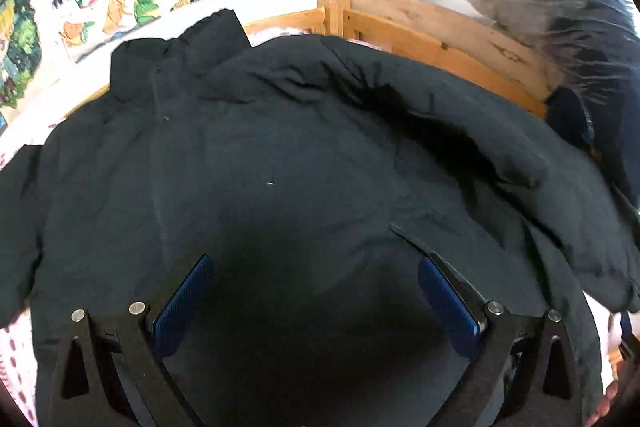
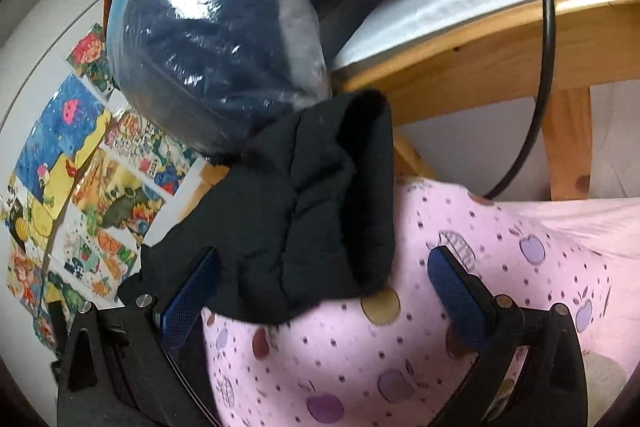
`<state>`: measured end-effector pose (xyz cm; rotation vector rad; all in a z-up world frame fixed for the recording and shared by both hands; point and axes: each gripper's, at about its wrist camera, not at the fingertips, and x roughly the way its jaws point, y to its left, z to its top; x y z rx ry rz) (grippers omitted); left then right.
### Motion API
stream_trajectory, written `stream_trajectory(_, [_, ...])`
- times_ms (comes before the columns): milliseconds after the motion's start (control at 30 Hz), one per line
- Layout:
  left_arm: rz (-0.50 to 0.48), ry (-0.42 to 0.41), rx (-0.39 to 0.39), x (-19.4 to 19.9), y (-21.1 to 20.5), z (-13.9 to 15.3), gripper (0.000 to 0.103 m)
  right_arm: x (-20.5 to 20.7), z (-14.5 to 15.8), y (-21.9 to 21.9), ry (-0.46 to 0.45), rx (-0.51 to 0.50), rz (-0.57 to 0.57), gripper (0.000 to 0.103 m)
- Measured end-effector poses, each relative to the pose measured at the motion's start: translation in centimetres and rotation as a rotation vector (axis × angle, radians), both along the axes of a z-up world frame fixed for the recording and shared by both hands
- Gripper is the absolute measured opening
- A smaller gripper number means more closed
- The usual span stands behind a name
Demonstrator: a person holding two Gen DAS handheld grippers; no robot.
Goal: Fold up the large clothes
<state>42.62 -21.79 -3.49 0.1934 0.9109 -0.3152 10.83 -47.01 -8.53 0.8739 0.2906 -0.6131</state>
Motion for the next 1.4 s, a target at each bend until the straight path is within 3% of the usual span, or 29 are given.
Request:
stream_trajectory(67, [-0.005,0.062,-0.044,1.0,-0.2,-1.2,0.103,0.7,0.0,0.3,0.002,-0.015,0.015,0.085])
stream_trajectory(133, [0.012,0.115,-0.067,2.0,-0.3,-2.5,0.103,1.7,0.3,0.5,0.036,-0.022,0.02,0.06])
stream_trajectory(333, [0.05,0.163,-0.124,2.8,0.5,-5.5,0.103,1.9,1.4,1.3,0.055,-0.071,0.042,0.037])
stream_trajectory(500, [0.091,0.16,-0.234,4.1,2.2,-4.5,0.103,1.5,4.5,2.8,0.04,-0.156,0.081,0.033])
stream_trajectory(633, [0.159,0.031,-0.296,7.5,3.5,-2.3,0.103,1.7,6.9,3.4,0.051,-0.217,0.113,0.029])
stream_trajectory(700, [0.18,-0.031,-0.279,9.3,3.7,-1.8,0.103,2.0,8.0,3.7,0.062,-0.236,0.135,0.027])
stream_trajectory(767, [0.199,-0.036,-0.271,11.2,3.7,-2.3,0.103,2.4,9.2,4.2,0.069,-0.264,0.158,0.024])
stream_trajectory(867, [0.238,0.02,-0.283,13.7,4.2,-4.0,0.103,3.0,11.6,5.9,0.086,-0.354,0.203,0.021])
stream_trajectory(933, [0.227,0.071,-0.238,14.8,3.5,-5.8,0.102,3.8,13.6,7.4,0.094,-0.425,0.247,0.02])
stream_trajectory(1000, [0.199,0.077,-0.177,14.6,2.9,-6.7,0.103,4.4,15.4,8.9,0.09,-0.484,0.288,0.019])
stream_trajectory(1067, [0.178,0.075,-0.167,14.3,2.7,-6.5,0.103,5.1,17.5,10.7,0.078,-0.552,0.33,0.017])
stream_trajectory(1133, [0.163,0.103,-0.215,13.9,3.6,-5.6,0.102,5.9,19.9,12.7,0.046,-0.619,0.391,0.014])
stream_trajectory(1267, [0.175,0.156,-0.387,12.6,8.0,-2.8,0.101,7.9,23.4,16.3,-0.032,-0.682,0.506,0.01])
stream_trajectory(1400, [0.171,0.133,-0.494,10.1,14.1,1.2,0.101,10.4,24.6,20.6,-0.094,-0.712,0.645,0.009])
